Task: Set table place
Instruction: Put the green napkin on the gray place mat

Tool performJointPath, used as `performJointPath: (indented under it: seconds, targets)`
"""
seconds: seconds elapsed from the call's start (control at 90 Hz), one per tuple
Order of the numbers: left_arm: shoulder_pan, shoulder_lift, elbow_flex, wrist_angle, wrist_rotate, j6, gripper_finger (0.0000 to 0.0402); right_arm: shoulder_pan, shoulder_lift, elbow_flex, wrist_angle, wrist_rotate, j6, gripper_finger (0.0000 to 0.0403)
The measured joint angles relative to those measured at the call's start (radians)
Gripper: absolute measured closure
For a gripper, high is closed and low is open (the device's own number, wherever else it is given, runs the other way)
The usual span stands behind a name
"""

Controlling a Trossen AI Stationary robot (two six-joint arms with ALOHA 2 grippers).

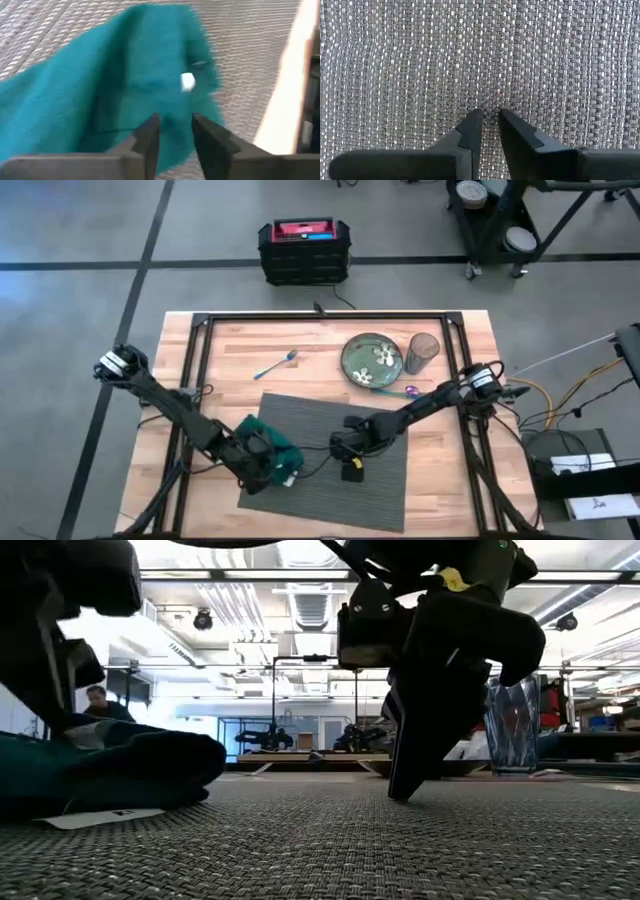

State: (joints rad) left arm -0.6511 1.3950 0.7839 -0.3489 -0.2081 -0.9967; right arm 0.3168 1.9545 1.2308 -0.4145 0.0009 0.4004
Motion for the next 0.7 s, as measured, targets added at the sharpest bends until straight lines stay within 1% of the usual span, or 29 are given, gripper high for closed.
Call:
performJointPath:
  seconds: [0.144,0.189,0.256,0.311,0.522,0.7]
  targets:
    - [-0.003,-0.043,0.009,-0.018,0.0,0.017,0.0223,0.0,0.0,0.0,0.001,0.0,-0.006,0.034]
    - [-0.009,-0.046,0.009,-0.056,-0.03,0.015,0.0214,0.0,0.0,0.0,0.001,-0.001,-0.007,0.0336]
    - [-0.016,-0.034,0.004,-0.104,-0.111,0.012,0.0208,0.002,0.0,0.0,0.002,0.0,-0.015,0.033]
    - [-0.018,-0.013,-0.003,-0.103,-0.144,0.039,0.0206,0.002,0.001,0.0,0.005,0.0,-0.02,0.0325]
    - [-0.024,0.059,-0.007,-0.08,-0.142,0.141,0.0221,0.002,0.001,-0.001,0.008,0.002,-0.035,0.031]
    - [-0.044,0.061,0.003,-0.057,-0.14,0.214,0.0243,0.002,0.001,-0.001,0.009,0.004,-0.047,0.0302]
